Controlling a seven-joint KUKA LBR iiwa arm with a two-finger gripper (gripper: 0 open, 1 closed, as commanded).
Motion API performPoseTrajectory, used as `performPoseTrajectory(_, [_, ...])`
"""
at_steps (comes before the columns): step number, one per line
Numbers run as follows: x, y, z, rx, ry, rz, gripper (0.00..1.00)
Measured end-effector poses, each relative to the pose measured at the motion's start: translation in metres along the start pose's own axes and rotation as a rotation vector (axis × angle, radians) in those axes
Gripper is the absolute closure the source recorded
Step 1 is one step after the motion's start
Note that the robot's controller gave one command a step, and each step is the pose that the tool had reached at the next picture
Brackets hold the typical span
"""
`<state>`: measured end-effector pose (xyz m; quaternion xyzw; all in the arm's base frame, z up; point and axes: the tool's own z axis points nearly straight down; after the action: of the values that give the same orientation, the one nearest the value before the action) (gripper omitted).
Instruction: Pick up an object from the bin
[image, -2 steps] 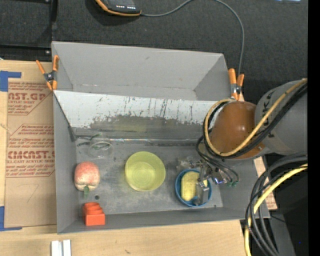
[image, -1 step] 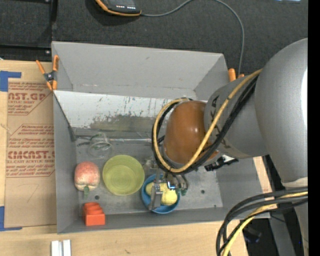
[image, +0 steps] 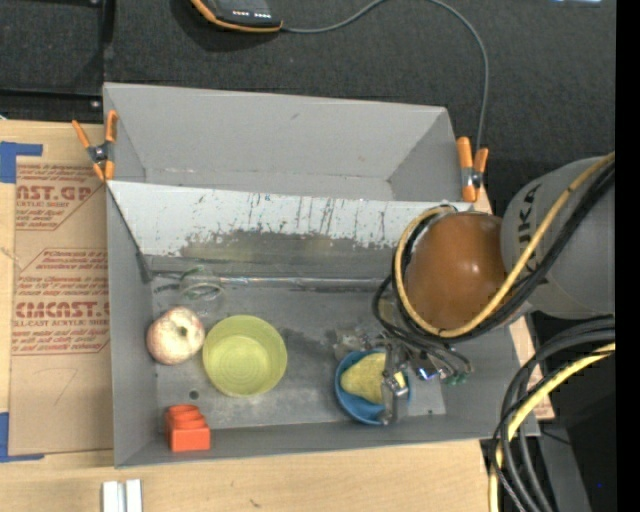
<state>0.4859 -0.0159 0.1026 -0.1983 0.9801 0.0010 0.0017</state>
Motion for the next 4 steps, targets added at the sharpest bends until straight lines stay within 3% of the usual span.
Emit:
performPoseTrajectory(1, [-0.065,0.099,0.03,0.0,0.003,0.449,0.0])
performPoseTrajectory(2, [0.005,-0.021,0.028,0.011,-0.022,-0.141,1.0])
performPoseTrajectory(4, [0.004,-0.019,0.025,0.01,-0.021,-0.144,1.0])
